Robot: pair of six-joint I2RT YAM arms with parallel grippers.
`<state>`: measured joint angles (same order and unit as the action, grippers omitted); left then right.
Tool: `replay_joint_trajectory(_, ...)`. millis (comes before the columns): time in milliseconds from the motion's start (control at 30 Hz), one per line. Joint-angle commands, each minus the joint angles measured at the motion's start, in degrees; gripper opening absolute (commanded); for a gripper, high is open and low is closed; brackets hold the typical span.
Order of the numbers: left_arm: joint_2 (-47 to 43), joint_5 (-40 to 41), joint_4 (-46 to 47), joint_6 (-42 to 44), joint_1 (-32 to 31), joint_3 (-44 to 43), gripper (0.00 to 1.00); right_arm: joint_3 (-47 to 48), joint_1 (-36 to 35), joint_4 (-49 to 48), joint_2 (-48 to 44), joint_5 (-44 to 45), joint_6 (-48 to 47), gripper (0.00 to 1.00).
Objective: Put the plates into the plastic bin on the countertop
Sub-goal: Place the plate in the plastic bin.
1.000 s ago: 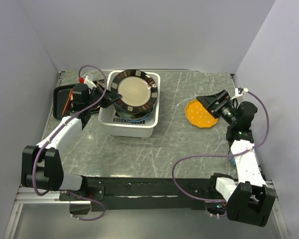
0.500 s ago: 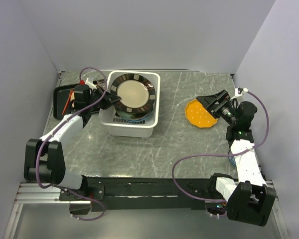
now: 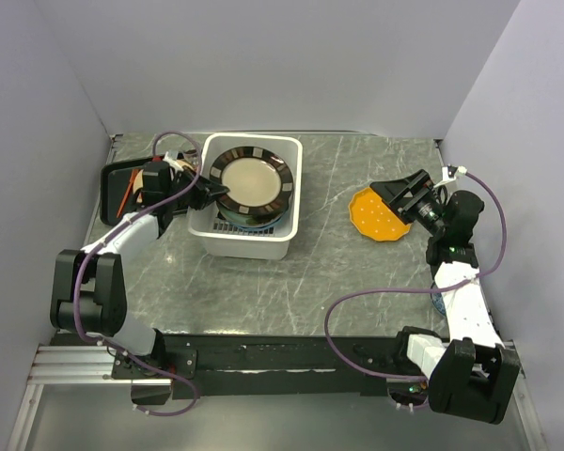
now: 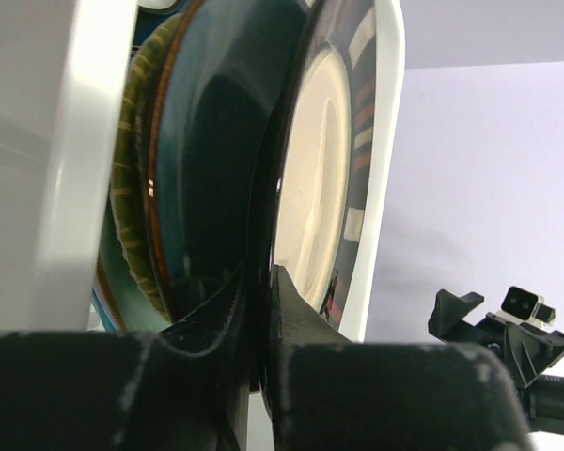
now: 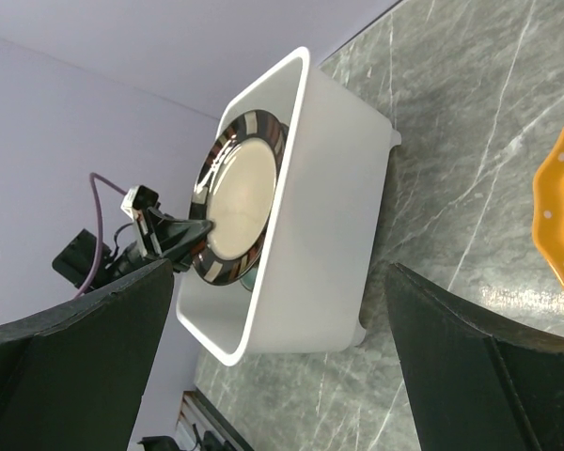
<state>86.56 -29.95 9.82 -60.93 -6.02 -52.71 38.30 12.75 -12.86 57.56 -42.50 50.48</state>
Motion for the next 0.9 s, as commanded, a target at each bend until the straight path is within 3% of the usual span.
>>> replay_joint_trajectory(0,-1.4,-4.76,8.46,-0.86,0.13,-3.01,0.16,1.33,-0.01,-2.69,0.27,0.14,-0.38,1.0)
replay_joint_trajectory(33,-1.4,-4.67,8.2,-0.6,0.13,-3.01,0.21,1.42,-0.01,-2.61,0.27,0.22,-0.29,1.0)
replay_joint_trajectory(67,-1.49,-4.67,8.02,-0.6,0.13,-3.01,0.35,1.42,0.08,-2.52,0.27,0.14,-0.47,1.0)
replay_joint_trajectory(167,-1.57,-4.85,7.23,-0.69,0.22,-3.19,0.54,1.6,-0.01,-2.34,0.18,0.31,-0.64,1.0)
replay_joint_trajectory(267,-1.75,-4.59,5.3,-0.33,0.31,-3.72,0.66,1.34,-0.01,-3.04,0.18,0.14,-0.12,1.0)
replay_joint_trajectory(567,-6.57,-2.39,-2.52,2.83,0.57,-5.3,0.84,0.98,-0.01,-3.4,0.18,0.05,0.06,1.0)
replay_joint_trajectory(733,-10.8,6.21,-13.39,8.53,0.57,-8.37,0.91,0.72,-0.01,-4.01,0.36,-0.13,0.58,1.0)
replay_joint_trajectory(867,-14.66,10.35,-15.36,10.47,0.57,-8.99,0.95,0.72,-0.01,-3.75,0.27,0.22,0.32,1.0)
